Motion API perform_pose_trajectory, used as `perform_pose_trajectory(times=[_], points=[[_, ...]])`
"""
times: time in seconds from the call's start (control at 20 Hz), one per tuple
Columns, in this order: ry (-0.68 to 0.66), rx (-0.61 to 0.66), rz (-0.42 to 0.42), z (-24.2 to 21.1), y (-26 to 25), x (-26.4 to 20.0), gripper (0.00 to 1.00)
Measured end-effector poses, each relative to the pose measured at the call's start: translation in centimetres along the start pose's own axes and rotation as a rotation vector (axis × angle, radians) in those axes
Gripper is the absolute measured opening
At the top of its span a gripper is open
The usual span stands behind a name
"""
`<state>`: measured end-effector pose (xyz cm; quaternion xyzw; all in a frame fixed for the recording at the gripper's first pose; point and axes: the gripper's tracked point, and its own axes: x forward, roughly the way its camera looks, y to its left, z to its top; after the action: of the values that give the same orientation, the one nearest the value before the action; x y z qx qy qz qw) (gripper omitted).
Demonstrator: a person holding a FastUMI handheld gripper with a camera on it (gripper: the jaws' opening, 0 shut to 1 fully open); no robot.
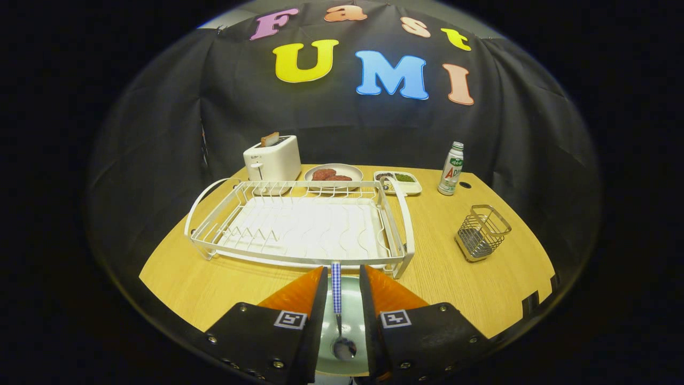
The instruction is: Take the plate from the dish rack, then take the spoon from the basket and place it into the plate.
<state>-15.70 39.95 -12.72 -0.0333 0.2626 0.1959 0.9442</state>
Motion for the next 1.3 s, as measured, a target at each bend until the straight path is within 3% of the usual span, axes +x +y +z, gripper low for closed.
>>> perform_pose_trajectory(times=[0.4, 1.0, 1.3], points=[[-0.026, 0.017, -0.024, 2.1, -1.3, -0.2, 0.36], [-0.547, 0.074, -0.103, 23.9, -10.2, -8.6, 0.36], [-0.615, 0.075, -0.164, 26.3, -14.7, -9.9, 0.35]])
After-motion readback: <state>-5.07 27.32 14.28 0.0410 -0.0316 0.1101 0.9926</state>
